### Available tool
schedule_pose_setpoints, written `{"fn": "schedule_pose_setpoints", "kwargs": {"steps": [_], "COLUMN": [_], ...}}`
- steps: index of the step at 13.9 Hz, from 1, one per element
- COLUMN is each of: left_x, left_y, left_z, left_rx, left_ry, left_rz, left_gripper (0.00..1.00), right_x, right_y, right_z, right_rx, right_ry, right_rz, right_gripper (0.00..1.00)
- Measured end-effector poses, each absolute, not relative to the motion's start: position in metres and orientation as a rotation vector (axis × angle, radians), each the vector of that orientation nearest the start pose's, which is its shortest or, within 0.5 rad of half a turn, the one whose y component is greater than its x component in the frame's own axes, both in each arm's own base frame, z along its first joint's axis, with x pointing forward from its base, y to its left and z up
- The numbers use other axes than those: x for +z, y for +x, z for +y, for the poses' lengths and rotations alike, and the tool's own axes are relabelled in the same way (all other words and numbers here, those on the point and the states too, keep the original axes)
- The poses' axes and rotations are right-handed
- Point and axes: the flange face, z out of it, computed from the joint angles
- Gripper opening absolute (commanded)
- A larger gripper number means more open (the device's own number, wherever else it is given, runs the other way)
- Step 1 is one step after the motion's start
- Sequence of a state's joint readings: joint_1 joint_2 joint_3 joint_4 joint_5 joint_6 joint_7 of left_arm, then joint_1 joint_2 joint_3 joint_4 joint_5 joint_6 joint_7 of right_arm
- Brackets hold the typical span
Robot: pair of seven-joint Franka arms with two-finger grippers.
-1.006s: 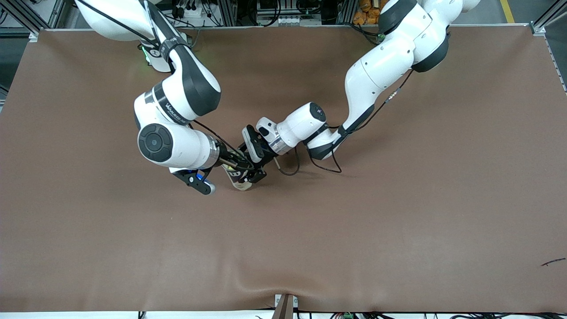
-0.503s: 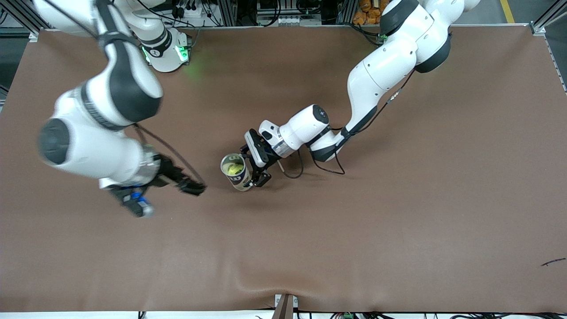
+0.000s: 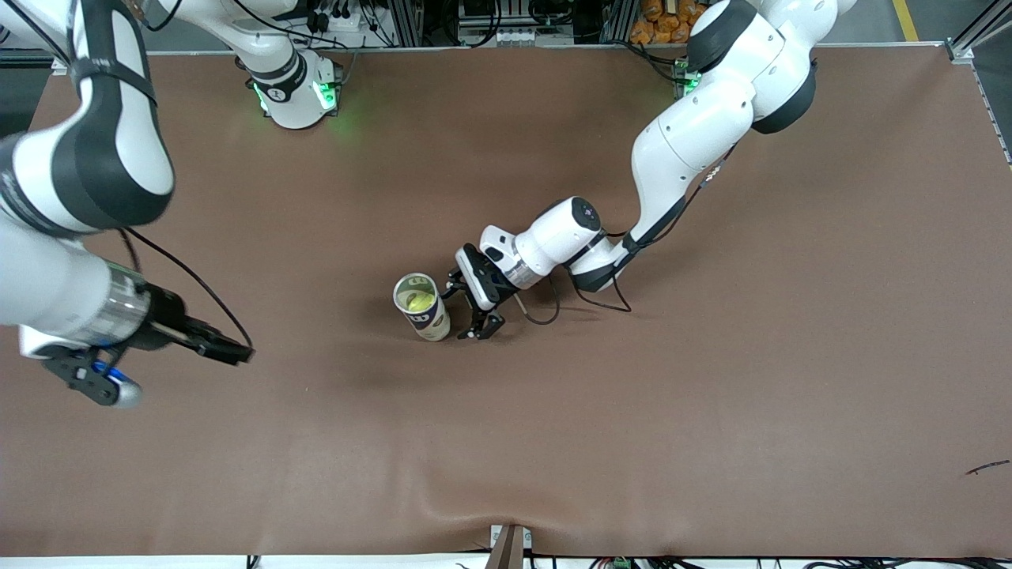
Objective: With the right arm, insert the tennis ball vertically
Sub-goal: 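Set the can upright on the table and open the left gripper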
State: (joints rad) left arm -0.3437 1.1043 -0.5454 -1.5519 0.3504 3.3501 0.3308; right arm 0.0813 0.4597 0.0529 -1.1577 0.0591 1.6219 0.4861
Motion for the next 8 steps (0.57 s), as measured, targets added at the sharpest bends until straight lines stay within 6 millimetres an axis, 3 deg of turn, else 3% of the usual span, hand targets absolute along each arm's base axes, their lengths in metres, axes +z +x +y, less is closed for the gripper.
{"fn": "schedule_pose_setpoints", "kwargs": {"steps": [2, 5, 7, 8], "left_x": [0.149, 0.143, 0.141, 0.141], "left_y": [0.517, 0.543, 0.567, 0.581], "left_z": [-0.504, -0.468, -0.44, -0.425], "left_rx": [-1.327, -1.312, -1.278, -1.239], "left_ry": [-2.878, -2.927, -3.006, -3.034], "left_rz": [1.757, 1.643, 1.508, 1.453], "left_gripper": [1.0, 1.0, 1.0, 1.0], "right_x": [0.575, 0.645, 0.677, 0.68], "right_y": [0.663, 0.618, 0.582, 0.567], "right_z": [0.072, 0.048, 0.053, 0.055], "right_rx": [0.042, 0.034, 0.027, 0.032], "right_ry": [-3.093, -3.104, -3.109, -3.115], "right_rz": [0.361, 0.304, 0.284, 0.276], "right_gripper": [1.0, 1.0, 1.0, 1.0]}}
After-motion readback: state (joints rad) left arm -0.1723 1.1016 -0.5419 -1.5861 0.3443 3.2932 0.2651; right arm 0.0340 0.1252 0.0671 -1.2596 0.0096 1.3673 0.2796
